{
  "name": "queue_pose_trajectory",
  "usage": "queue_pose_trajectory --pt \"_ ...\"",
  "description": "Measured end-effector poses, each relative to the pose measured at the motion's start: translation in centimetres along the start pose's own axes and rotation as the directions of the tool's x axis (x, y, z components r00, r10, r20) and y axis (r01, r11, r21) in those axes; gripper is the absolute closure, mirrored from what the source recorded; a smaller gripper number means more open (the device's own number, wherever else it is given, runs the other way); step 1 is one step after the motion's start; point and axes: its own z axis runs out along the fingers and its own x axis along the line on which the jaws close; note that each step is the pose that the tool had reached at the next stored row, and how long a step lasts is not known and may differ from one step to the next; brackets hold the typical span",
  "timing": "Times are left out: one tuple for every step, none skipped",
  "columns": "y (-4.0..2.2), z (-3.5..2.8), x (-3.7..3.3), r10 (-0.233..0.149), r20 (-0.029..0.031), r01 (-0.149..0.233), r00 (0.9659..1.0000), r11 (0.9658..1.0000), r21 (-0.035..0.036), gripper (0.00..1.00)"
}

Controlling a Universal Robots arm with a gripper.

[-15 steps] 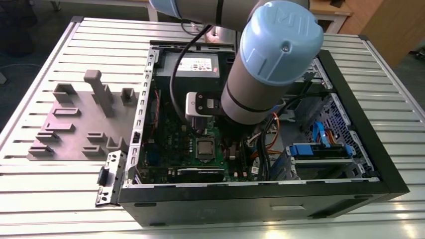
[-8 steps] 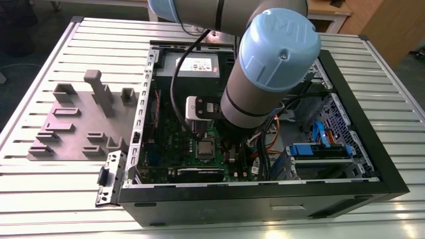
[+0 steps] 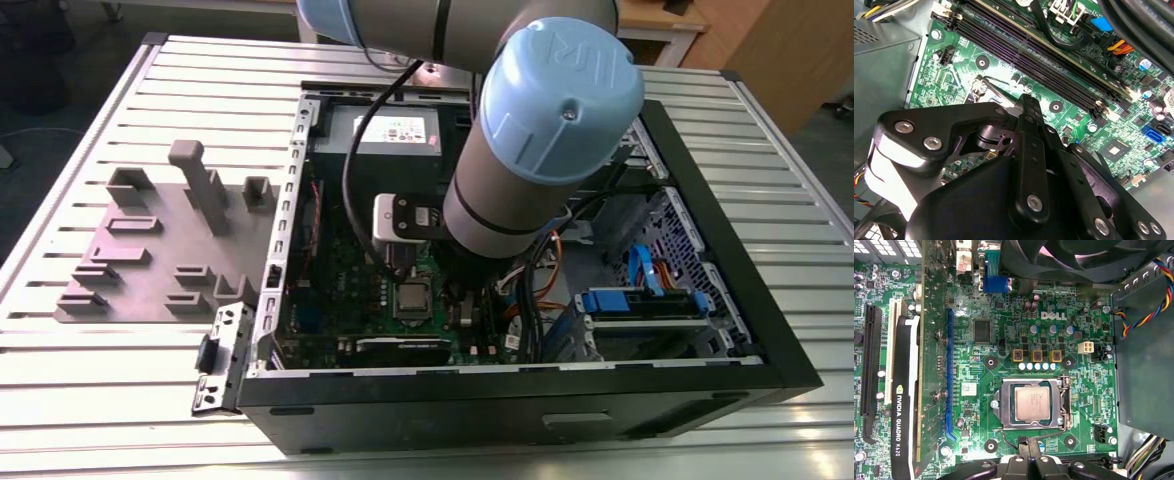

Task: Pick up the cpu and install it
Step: 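Install the first cpu locking lever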

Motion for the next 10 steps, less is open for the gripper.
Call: queue_pose_trajectory --pt "0.00 0.00 0.00 0.000 -0.0001 0.000 1.0000 1.0000 0.0000 0.89" --pt "0.00 0.01 0.00 0.000 0.0000 0.000 1.0000 1.0000 0.0000 0.89" --pt "0.00 0.02 0.00 0.000 -0.0001 0.000 1.0000 1.0000 0.0000 0.89" --pt "0.00 0.04 0.01 0.000 -0.0004 0.000 1.0000 1.0000 0.0001 0.89" --pt "0.00 0.05 0.01 0.000 -0.0009 0.000 1.0000 1.0000 0.0000 0.89" --pt "-0.01 0.07 0.02 0.000 -0.0016 0.000 1.0000 1.0000 0.0000 0.89" --pt "-0.01 0.11 0.02 0.000 -0.0024 0.000 1.0000 1.0000 0.0001 0.89" --pt "-0.02 0.16 0.03 0.000 -0.0053 0.000 1.0000 1.0000 0.0001 0.89" --pt "-0.02 0.17 0.04 0.000 -0.0116 0.000 0.9999 1.0000 0.0001 0.89" --pt "-0.02 0.19 0.04 0.001 -0.0183 -0.001 0.9998 1.0000 0.0002 0.89"
